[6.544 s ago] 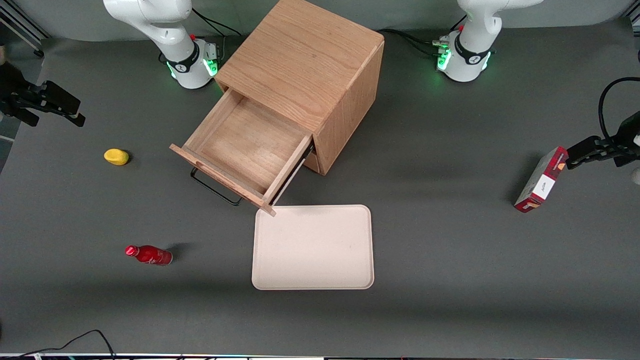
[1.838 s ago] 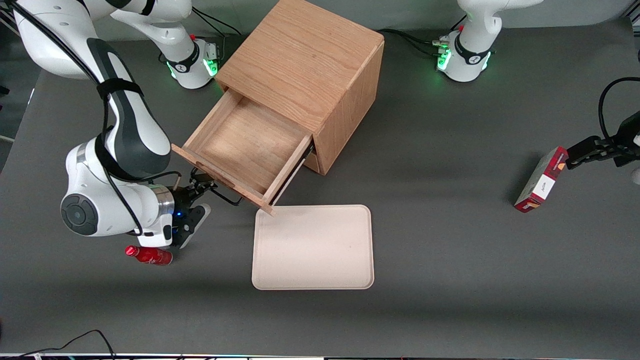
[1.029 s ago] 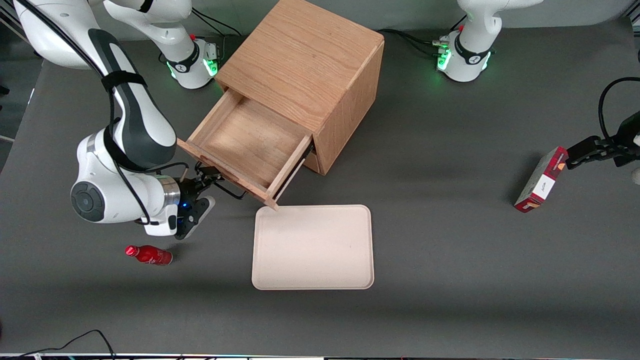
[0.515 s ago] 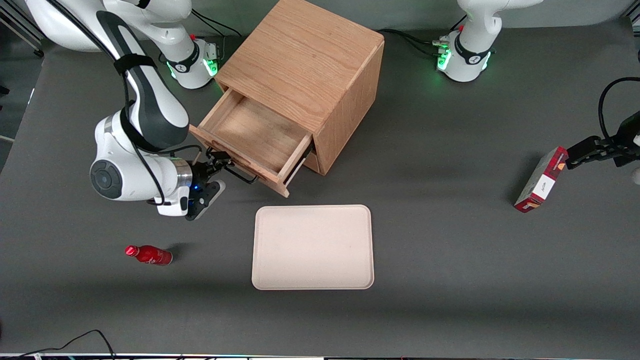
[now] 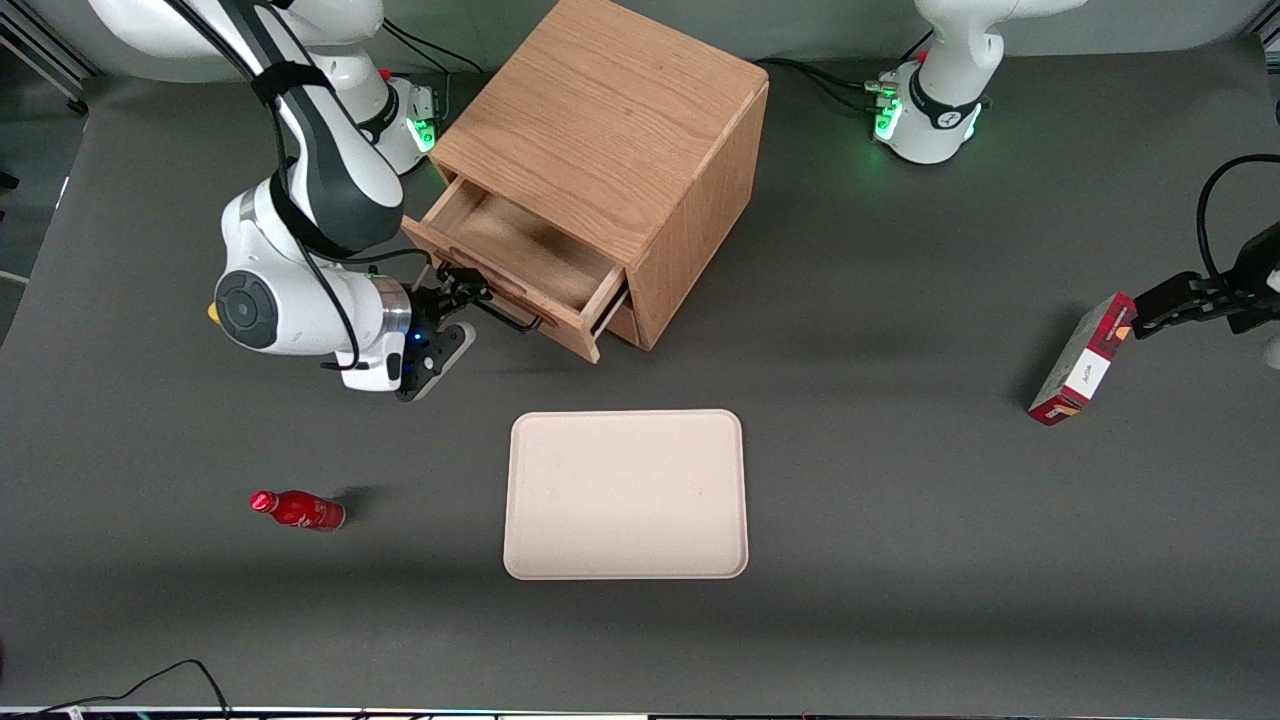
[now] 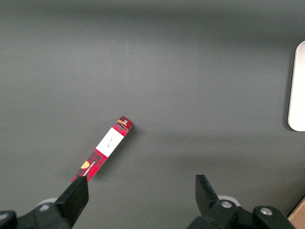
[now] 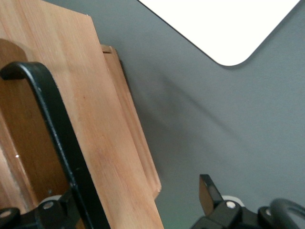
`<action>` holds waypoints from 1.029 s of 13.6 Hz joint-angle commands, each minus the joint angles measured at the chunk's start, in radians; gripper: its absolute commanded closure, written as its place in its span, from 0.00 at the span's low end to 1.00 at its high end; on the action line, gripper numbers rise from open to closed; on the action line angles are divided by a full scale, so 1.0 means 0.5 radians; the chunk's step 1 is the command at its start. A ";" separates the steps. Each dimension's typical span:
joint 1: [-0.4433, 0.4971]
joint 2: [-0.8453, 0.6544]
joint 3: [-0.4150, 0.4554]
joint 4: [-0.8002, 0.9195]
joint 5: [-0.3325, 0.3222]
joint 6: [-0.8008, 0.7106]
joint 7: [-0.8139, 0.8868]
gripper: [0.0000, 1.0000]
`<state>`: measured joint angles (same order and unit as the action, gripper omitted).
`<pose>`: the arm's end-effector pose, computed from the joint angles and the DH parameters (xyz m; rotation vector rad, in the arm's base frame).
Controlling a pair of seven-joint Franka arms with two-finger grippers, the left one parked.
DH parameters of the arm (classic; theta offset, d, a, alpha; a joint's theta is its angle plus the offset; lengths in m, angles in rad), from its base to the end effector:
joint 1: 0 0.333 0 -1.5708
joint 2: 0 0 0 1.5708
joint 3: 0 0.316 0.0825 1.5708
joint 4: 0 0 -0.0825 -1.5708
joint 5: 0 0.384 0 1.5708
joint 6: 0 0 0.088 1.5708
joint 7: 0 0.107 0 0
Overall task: Close top drawer
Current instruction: 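Push the drawer front with the right gripper into the cabinet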
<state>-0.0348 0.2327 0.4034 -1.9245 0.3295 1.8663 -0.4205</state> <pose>0.5298 0.2222 0.3659 -2.5773 -0.8692 0.3670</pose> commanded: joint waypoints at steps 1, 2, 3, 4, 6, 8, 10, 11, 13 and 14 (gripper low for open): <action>-0.004 -0.204 0.034 -0.252 0.114 0.075 0.028 0.00; -0.010 -0.238 0.070 -0.298 0.178 0.099 0.028 0.00; -0.007 -0.278 0.077 -0.350 0.233 0.115 0.028 0.00; -0.007 -0.309 0.086 -0.378 0.249 0.115 0.028 0.00; -0.004 -0.367 0.092 -0.440 0.283 0.115 0.031 0.00; -0.013 -0.434 0.156 -0.510 0.335 0.124 0.031 0.00; -0.007 -0.468 0.169 -0.535 0.347 0.127 0.092 0.00; -0.010 -0.478 0.221 -0.535 0.347 0.127 0.135 0.00; -0.013 -0.487 0.243 -0.535 0.347 0.133 0.160 0.00; -0.013 -0.496 0.246 -0.538 0.347 0.130 0.163 0.00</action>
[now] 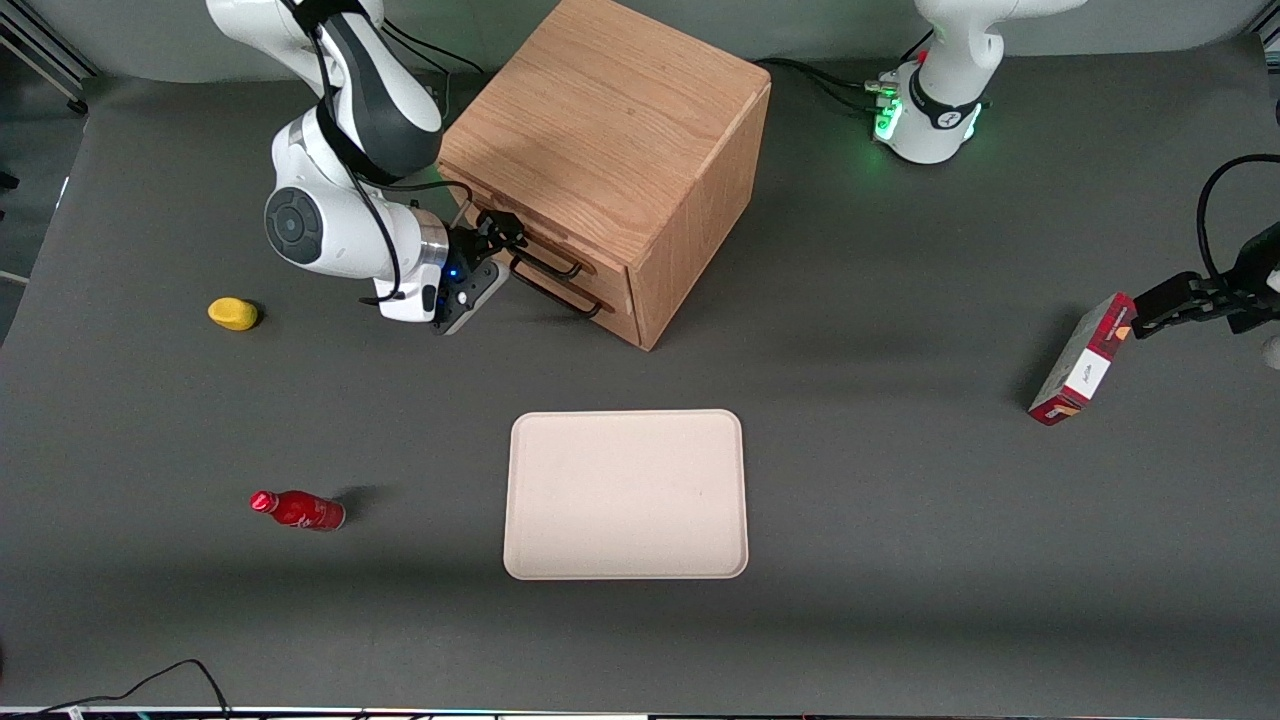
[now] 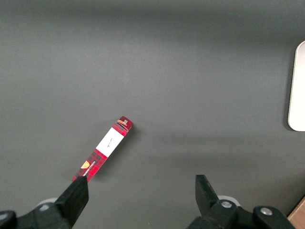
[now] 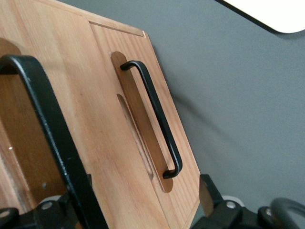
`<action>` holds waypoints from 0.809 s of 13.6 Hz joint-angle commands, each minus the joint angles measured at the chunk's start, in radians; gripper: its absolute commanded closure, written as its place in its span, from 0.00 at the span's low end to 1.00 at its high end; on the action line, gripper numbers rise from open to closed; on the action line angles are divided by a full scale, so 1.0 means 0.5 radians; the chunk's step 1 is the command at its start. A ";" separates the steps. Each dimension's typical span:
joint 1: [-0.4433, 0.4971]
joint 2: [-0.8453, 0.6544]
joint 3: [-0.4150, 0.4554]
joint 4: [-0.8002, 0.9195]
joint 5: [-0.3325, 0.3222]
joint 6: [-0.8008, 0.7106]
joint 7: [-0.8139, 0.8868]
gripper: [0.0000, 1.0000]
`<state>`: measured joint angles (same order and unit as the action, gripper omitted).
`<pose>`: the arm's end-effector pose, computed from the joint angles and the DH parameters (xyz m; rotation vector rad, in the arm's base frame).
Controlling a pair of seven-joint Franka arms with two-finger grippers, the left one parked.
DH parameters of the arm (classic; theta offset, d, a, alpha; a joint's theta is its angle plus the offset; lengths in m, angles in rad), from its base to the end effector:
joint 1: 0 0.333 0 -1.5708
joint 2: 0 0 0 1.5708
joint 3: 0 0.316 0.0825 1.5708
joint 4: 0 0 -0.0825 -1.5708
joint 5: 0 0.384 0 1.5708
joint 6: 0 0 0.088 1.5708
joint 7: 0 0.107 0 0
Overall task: Close top drawer
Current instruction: 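Push the drawer front with the right gripper into the cabinet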
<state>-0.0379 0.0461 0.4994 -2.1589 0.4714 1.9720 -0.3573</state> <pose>0.4531 0.2568 0.3686 -2.5874 -0.7768 0.3410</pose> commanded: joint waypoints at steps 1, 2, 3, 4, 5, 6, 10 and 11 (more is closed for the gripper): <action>-0.007 -0.129 0.054 -0.075 0.064 -0.081 0.037 0.00; -0.010 -0.129 0.054 -0.066 0.064 -0.091 0.037 0.00; -0.013 -0.114 0.051 -0.048 0.060 -0.100 0.030 0.00; -0.016 -0.102 0.047 -0.024 0.060 -0.100 0.030 0.00; -0.019 -0.095 0.029 0.013 0.060 -0.112 0.033 0.00; -0.019 -0.095 0.020 0.053 0.057 -0.158 0.037 0.00; -0.056 -0.083 -0.047 0.249 0.039 -0.437 0.033 0.00; -0.056 -0.083 -0.060 0.265 0.039 -0.468 0.015 0.00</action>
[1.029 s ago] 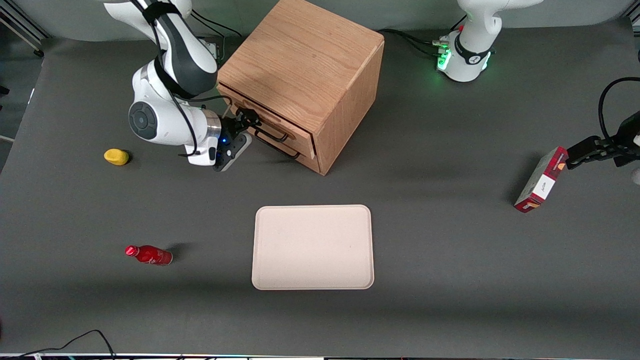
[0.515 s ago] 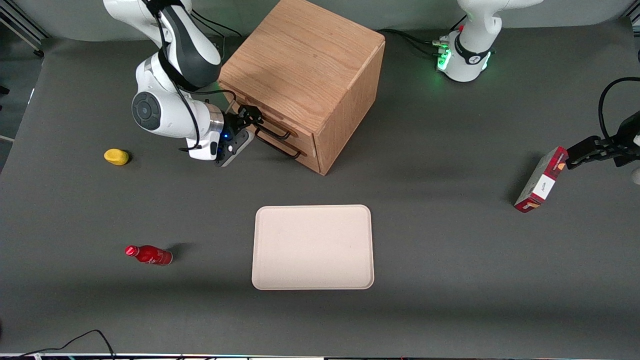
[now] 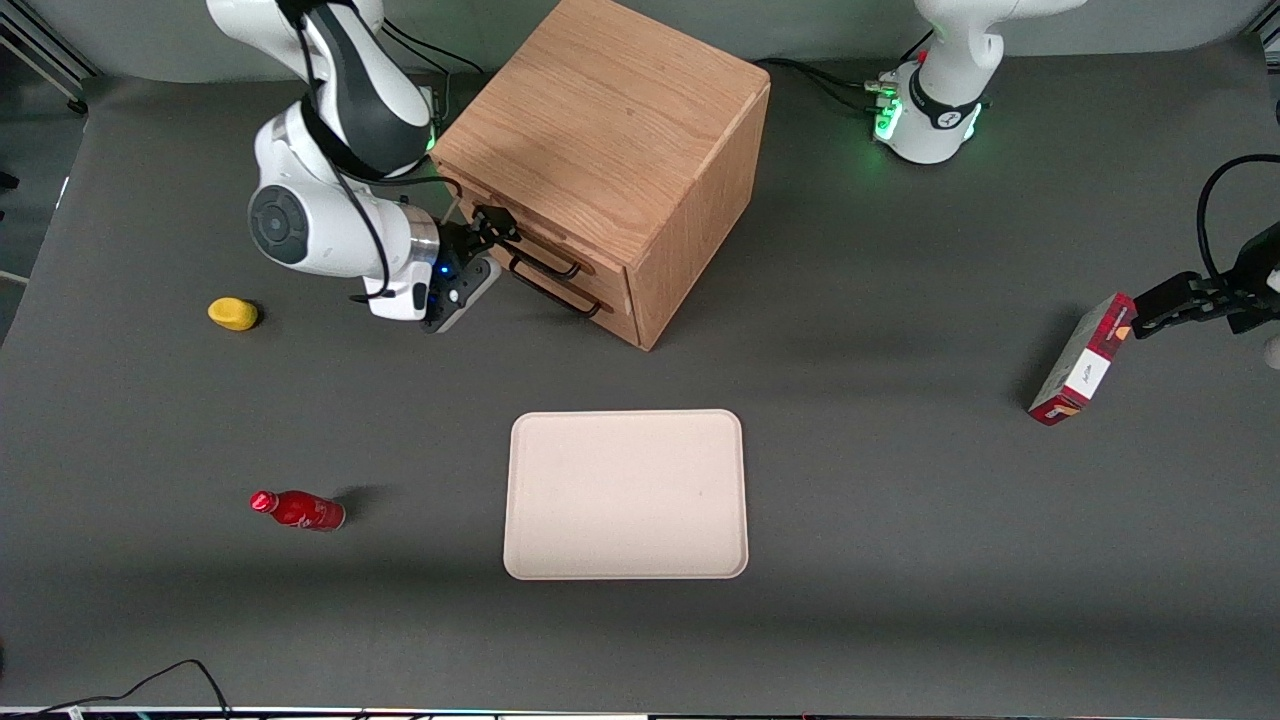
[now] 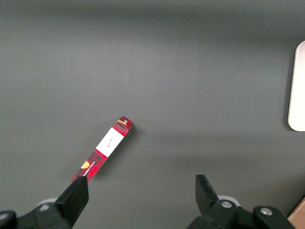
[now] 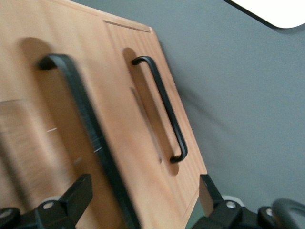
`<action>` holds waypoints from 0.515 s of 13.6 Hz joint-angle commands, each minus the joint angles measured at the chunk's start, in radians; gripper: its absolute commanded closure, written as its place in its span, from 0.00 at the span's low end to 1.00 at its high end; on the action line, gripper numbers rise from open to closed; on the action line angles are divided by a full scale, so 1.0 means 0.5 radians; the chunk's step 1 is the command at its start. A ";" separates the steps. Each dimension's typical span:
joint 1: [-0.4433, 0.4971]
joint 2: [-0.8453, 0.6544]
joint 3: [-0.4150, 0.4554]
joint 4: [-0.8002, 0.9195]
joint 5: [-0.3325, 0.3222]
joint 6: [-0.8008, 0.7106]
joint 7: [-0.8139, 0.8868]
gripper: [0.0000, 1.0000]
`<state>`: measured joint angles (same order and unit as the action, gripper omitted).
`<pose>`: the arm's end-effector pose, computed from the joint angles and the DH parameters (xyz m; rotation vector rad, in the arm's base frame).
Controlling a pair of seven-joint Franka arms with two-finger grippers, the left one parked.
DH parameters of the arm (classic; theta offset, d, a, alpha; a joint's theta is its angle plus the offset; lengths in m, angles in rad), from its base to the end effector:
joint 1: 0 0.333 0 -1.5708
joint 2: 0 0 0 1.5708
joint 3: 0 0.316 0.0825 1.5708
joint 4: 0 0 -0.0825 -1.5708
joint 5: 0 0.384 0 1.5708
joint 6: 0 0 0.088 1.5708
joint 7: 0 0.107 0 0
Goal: Close top drawer
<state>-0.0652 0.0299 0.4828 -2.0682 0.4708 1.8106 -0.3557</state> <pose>0.4638 0.2458 0.4070 -2.5533 -0.7825 0.4015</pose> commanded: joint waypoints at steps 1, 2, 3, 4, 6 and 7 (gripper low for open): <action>-0.005 -0.051 -0.027 0.099 0.040 -0.157 0.015 0.00; -0.005 -0.051 -0.030 0.139 0.040 -0.185 0.033 0.00; -0.005 -0.054 -0.051 0.203 0.040 -0.249 0.040 0.00; -0.005 -0.060 -0.082 0.282 0.037 -0.325 0.040 0.00; -0.002 -0.063 -0.210 0.515 0.028 -0.567 0.149 0.00; -0.001 -0.063 -0.247 0.668 -0.024 -0.726 0.220 0.00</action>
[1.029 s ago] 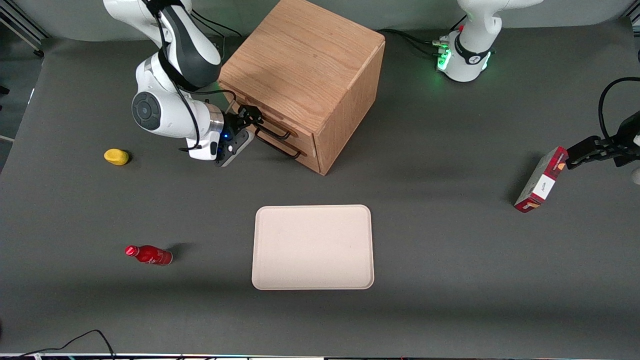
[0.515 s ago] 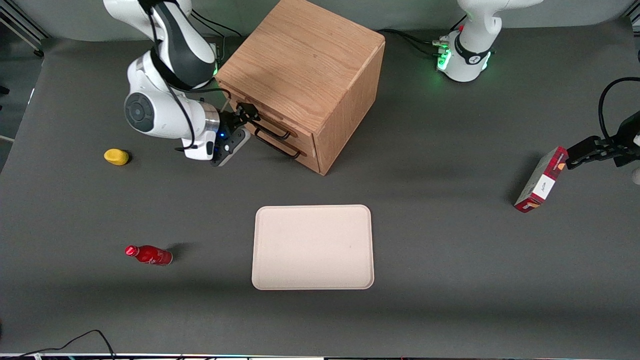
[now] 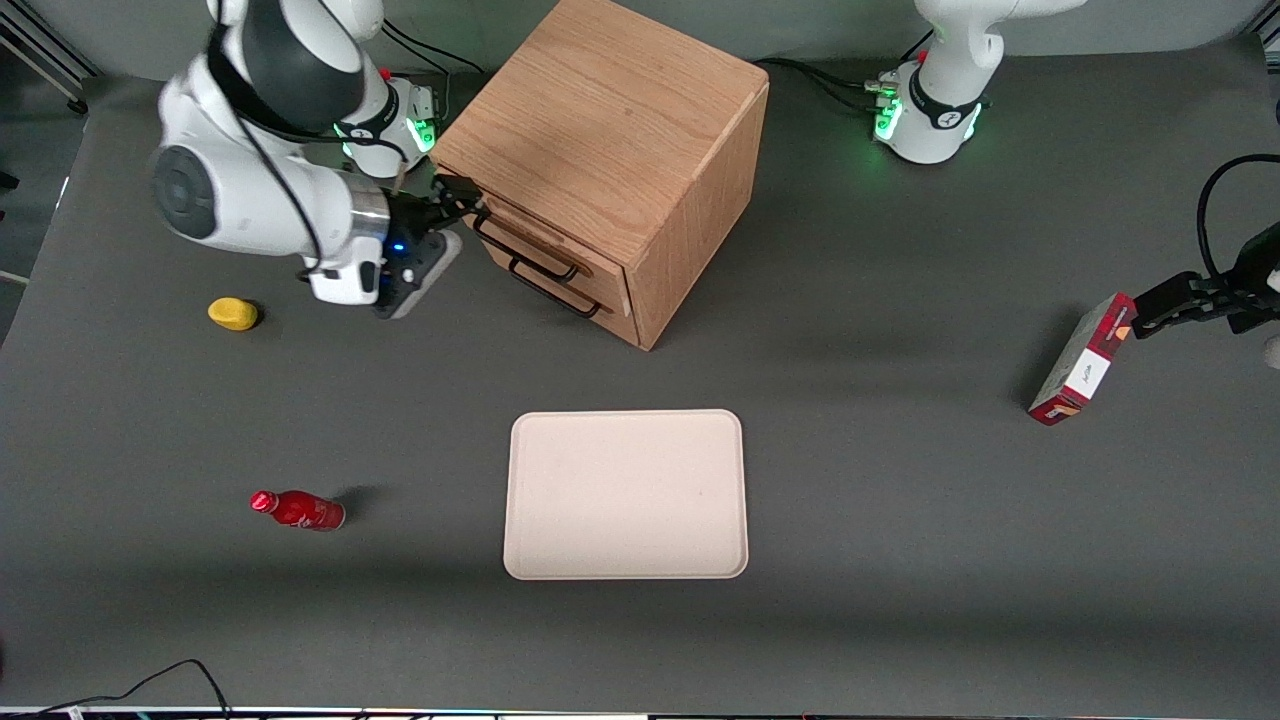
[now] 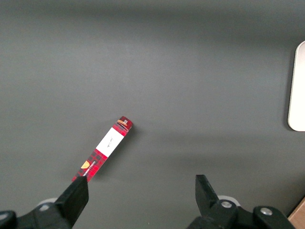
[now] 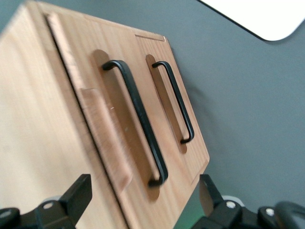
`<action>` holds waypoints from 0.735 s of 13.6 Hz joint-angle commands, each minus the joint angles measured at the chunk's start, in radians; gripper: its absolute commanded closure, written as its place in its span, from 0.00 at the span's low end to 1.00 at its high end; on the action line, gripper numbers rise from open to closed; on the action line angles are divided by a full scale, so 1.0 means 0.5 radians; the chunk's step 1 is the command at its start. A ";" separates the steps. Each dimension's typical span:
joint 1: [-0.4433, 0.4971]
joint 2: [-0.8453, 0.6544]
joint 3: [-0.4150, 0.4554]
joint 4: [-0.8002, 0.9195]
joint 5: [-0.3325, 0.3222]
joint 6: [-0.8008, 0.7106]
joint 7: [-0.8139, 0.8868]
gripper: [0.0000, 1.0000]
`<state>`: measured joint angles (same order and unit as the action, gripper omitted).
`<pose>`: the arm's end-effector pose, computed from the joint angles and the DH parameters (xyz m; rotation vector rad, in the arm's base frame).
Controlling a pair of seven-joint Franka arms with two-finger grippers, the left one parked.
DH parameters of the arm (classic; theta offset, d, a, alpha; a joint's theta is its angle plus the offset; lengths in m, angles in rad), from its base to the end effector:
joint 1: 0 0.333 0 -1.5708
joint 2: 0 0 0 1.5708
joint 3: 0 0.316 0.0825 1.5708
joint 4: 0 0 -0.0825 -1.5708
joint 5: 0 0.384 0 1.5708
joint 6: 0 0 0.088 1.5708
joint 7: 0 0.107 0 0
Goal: Close top drawer
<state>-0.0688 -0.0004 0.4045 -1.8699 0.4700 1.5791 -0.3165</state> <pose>0.4852 0.2203 0.4981 -2.5411 -0.7558 0.3935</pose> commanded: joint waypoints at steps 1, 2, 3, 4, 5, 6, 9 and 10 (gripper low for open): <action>0.006 -0.005 -0.124 0.437 -0.135 -0.390 0.197 0.00; 0.006 -0.005 -0.134 0.587 -0.243 -0.518 0.240 0.00; 0.006 -0.027 -0.152 0.723 -0.332 -0.617 0.307 0.00; 0.006 -0.060 -0.171 0.842 -0.399 -0.685 0.435 0.00; 0.009 -0.118 -0.189 0.926 -0.512 -0.746 0.616 0.00; 0.009 -0.161 -0.189 0.966 -0.656 -0.753 0.672 0.00; 0.009 -0.180 -0.320 1.018 -1.034 -0.744 0.676 0.00; 0.009 -0.177 -0.391 1.028 -1.053 -0.722 0.679 0.00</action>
<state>-0.0735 -0.1135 0.2743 -1.3845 -0.0052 1.2167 -0.0026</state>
